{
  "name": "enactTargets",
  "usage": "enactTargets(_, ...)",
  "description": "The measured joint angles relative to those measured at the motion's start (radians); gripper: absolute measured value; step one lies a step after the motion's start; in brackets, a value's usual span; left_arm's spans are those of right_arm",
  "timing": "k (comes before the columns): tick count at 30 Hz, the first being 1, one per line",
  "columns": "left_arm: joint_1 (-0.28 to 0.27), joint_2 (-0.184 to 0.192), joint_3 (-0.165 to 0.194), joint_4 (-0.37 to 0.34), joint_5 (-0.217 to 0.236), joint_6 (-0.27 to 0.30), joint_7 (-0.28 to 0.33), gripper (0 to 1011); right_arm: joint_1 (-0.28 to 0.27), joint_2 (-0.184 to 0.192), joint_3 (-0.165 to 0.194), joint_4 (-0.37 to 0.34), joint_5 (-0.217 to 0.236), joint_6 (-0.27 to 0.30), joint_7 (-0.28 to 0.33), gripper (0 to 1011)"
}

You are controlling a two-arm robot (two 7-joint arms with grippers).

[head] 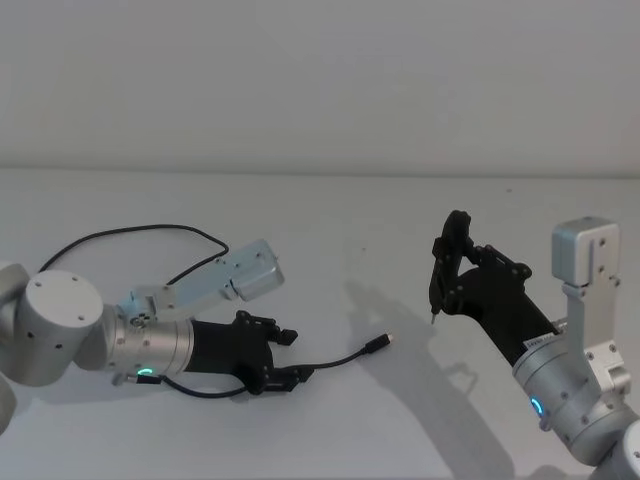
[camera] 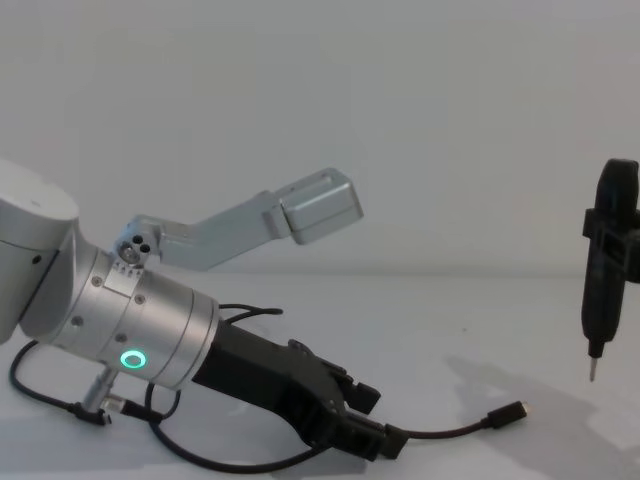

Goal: Pick up the data cable with the one hand.

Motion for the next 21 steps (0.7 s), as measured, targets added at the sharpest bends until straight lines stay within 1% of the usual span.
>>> enactTargets(21, 0.0, 0.0, 0.0, 0.001, 0.001, 0.001, 0.0, 449, 0.0, 0.0, 0.0, 0.0, 0.0, 0.0, 0.0, 275)
